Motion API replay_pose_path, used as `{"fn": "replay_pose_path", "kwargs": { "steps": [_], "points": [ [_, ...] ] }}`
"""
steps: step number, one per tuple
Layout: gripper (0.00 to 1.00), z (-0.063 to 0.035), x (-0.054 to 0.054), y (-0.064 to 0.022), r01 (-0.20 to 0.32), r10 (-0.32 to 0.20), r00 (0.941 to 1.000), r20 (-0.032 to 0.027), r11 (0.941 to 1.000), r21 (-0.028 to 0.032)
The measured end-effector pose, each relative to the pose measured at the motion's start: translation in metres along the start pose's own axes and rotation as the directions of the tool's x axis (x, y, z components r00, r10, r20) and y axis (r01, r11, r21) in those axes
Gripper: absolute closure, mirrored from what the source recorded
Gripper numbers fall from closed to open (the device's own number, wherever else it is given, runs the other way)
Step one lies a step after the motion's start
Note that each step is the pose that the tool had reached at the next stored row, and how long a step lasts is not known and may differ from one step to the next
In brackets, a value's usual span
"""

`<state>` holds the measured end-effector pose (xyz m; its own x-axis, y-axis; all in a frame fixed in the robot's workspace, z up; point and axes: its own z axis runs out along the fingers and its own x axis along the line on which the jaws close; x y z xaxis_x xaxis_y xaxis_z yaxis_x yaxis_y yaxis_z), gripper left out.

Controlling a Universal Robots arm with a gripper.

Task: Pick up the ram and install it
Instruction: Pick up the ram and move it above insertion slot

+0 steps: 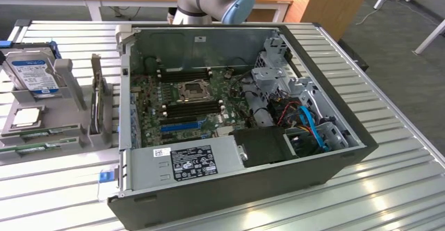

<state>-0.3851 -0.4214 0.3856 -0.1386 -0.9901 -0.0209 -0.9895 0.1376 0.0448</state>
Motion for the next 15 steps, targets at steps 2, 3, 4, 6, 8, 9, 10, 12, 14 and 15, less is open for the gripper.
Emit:
{"fn": "replay_pose_path", "kwargs": {
  "steps": [2,3,4,6,8,9,10,12,14,15],
  "points": [
    [0.9,0.0,0.0,0.0,0.006,-0.006,1.0,-0.0003,1.0,-0.0001],
    [0.9,0.0,0.0,0.0,0.009,-0.009,1.0,-0.0005,1.0,-0.0002],
    [0.9,0.0,0.0,0.0,0.012,-0.012,0.9999,-0.0006,0.9999,-0.0003],
    [0.9,0.0,0.0,0.0,0.019,-0.019,0.9998,-0.0009,0.9998,-0.0004],
    [0.9,0.0,0.0,0.0,0.029,-0.029,0.9996,-0.0014,0.9996,-0.0007],
    [0.9,0.0,0.0,0.0,0.035,-0.035,0.9994,-0.0016,0.9994,-0.0007],
    [0.9,0.0,0.0,0.0,0.043,-0.043,0.9991,-0.002,0.9991,-0.001],
    [0.9,0.0,0.0,0.0,0.061,-0.061,0.9981,-0.0028,0.9981,-0.0014],
    [0.9,0.0,0.0,0.0,0.081,-0.081,0.9967,-0.0037,0.9967,-0.0019],
    [0.9,0.0,0.0,0.0,0.09,-0.09,0.9959,-0.004,0.9959,-0.0021]
  ]
}}
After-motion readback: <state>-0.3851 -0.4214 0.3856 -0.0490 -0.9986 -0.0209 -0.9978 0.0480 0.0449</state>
